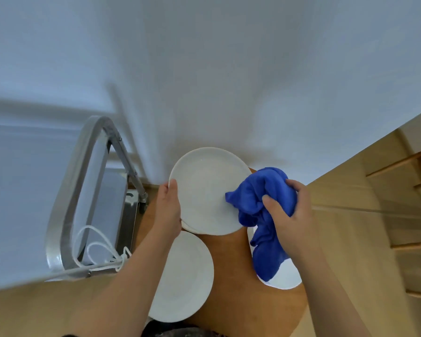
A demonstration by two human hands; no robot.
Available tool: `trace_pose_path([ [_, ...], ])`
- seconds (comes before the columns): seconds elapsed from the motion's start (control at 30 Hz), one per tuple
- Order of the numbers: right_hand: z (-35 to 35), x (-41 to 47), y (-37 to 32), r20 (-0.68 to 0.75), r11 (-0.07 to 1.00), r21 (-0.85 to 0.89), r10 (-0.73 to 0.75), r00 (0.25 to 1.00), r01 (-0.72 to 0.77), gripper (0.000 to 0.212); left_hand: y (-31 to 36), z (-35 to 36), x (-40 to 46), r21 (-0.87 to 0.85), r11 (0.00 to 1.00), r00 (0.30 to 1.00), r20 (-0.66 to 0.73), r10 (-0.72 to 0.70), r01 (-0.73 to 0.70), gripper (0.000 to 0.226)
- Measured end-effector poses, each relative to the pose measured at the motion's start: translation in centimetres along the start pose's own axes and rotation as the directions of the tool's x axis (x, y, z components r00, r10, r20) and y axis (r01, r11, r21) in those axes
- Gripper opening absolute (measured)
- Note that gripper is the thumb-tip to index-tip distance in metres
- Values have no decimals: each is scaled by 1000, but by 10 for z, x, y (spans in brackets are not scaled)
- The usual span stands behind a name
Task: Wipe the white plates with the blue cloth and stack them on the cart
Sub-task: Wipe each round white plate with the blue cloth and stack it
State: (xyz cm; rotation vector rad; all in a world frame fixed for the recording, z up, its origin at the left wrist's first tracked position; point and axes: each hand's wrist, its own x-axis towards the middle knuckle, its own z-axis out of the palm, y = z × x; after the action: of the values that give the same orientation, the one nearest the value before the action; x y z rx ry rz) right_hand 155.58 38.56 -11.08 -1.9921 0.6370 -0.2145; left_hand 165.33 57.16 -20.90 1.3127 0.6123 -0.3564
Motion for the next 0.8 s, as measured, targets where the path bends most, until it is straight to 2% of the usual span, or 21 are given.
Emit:
trace_pose_path([
  [0.07, -10, -5, -10, 142, 999, 7, -43, 989, 42, 50, 12, 6, -20, -95, 995, 999, 45, -8, 12, 18],
  [0.13, -13, -12, -19, 323, 995, -33, -77, 943, 93, 73, 26, 13, -41, -139, 990, 995, 96, 9, 5, 19],
  [0.2, -12, -17, -25, 417, 961, -207, -83, 905, 183, 92, 37, 19, -59, -150, 988, 990, 128, 55, -35, 24],
  [0.23, -12, -19, -27, 427, 900, -343, -107, 898, 270, 95, 40, 21, -67, -150, 987, 987, 138, 80, -59, 27],
  [0.3, -10, -19, -24, 393, 682, -610, -181, 901, 403, 90, 43, 22, -82, -159, 984, 981, 163, 102, -76, 28],
  [0.33, -10, -19, -22, 350, 607, -684, -213, 912, 404, 87, 44, 22, -89, -162, 983, 978, 178, 111, -82, 28],
  [0.37, -11, -18, -21, 305, 589, -709, -239, 922, 387, 85, 44, 21, -95, -162, 982, 973, 193, 123, -92, 28],
  [0.47, -6, -17, -19, 198, 678, -649, -287, 937, 345, 80, 42, 18, -112, -145, 981, 966, 208, 156, -127, 30],
  [0.57, 6, -19, -28, -64, 849, -497, -242, 968, 179, 71, 38, 18, -129, -152, 977, 963, 202, 178, -149, 33],
  [0.63, 11, -17, -40, -188, 874, -472, -225, 956, 113, 67, 36, 19, -137, -166, 975, 962, 201, 183, -150, 35],
  [0.7, 15, -13, -55, -178, 893, -420, -254, 951, 160, 68, 39, 18, -142, -176, 972, 961, 197, 192, -158, 36],
  [0.8, 24, -13, -82, -20, 888, -312, -362, 932, 338, 70, 53, 13, -147, -216, 962, 956, 203, 213, -168, 44],
])
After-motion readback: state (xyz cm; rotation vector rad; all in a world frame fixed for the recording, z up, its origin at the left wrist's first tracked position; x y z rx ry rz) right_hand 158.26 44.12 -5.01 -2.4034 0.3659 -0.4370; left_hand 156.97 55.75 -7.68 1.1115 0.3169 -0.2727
